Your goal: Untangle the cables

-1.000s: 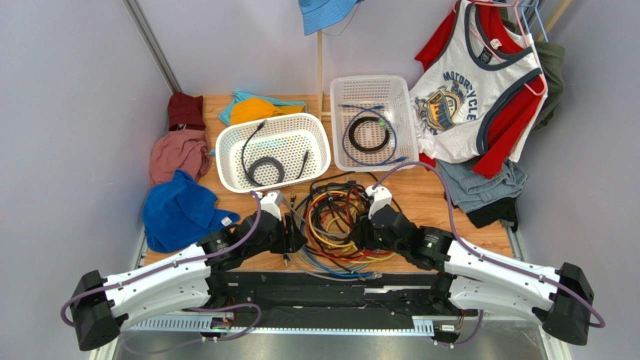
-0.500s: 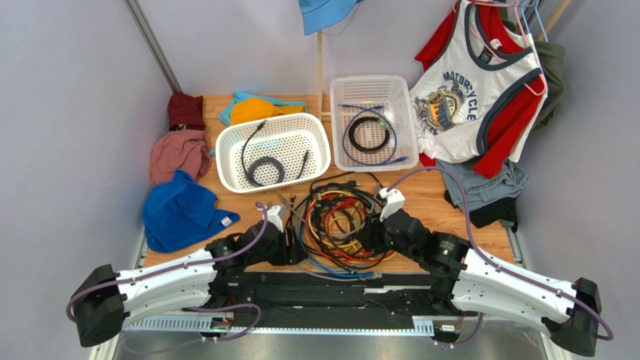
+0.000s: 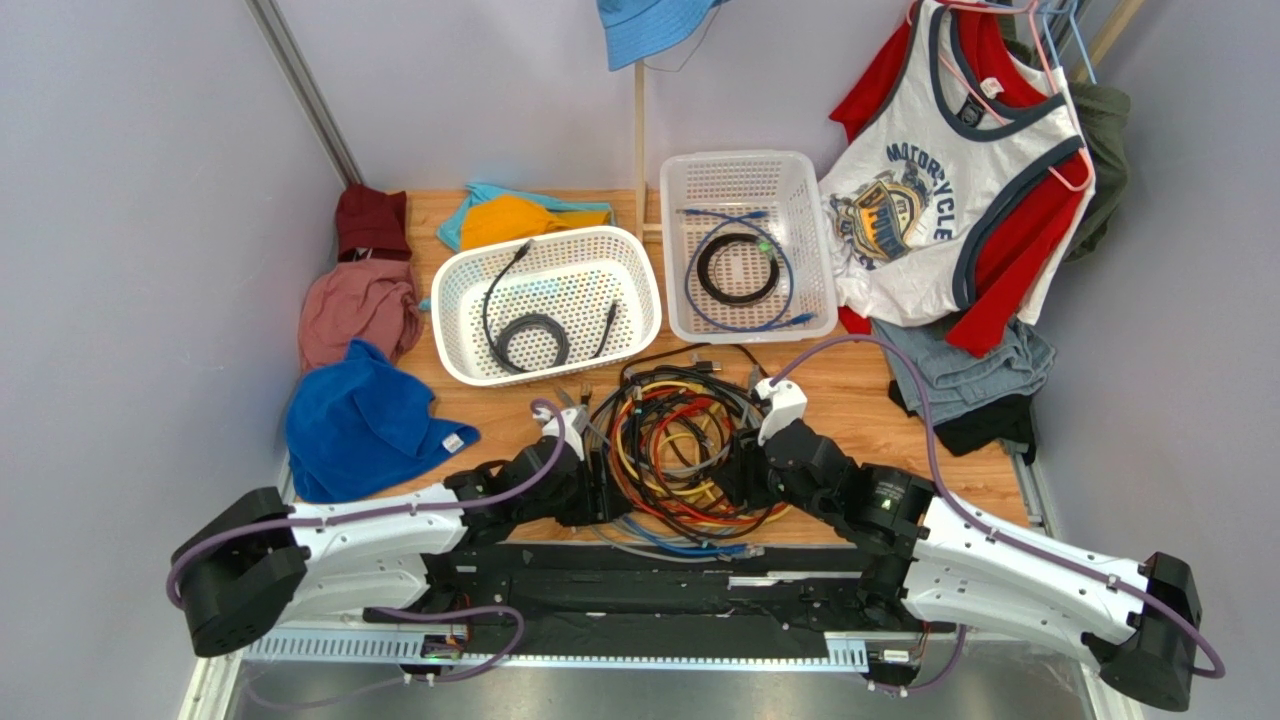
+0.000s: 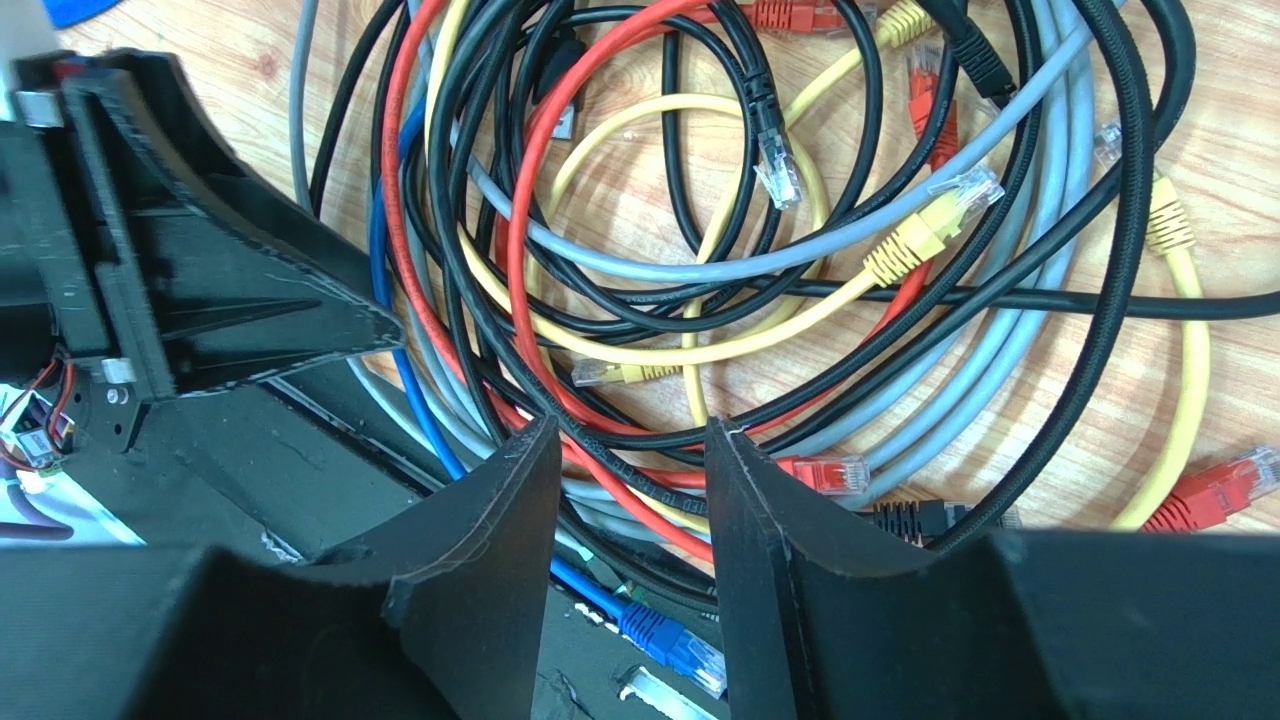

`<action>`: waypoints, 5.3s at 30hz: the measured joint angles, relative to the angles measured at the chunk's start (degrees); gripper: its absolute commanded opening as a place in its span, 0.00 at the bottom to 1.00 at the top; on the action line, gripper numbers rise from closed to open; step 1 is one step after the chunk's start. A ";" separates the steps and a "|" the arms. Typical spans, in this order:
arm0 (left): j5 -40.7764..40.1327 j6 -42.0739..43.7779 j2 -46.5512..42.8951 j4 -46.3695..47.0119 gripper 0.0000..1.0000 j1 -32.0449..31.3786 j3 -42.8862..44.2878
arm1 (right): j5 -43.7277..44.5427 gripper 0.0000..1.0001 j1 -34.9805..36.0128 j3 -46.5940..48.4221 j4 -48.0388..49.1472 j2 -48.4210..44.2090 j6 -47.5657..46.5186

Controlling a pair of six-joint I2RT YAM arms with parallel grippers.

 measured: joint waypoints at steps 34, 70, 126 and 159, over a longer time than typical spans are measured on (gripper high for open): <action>-27.08 18.25 -29.40 -49.77 0.00 -0.11 41.70 | 2.97 0.40 0.11 0.72 -3.65 -13.97 -0.79; -0.07 38.99 51.01 -25.79 0.00 15.28 106.71 | 15.65 0.38 0.11 2.38 -11.80 -33.03 -0.26; -30.05 5.95 -27.61 -37.86 0.99 -4.70 16.55 | 11.87 0.68 0.11 -4.70 -2.49 -18.75 0.07; -23.06 -2.05 -35.19 -33.42 0.90 -4.70 4.17 | -4.39 0.07 8.26 8.04 15.19 30.29 -7.63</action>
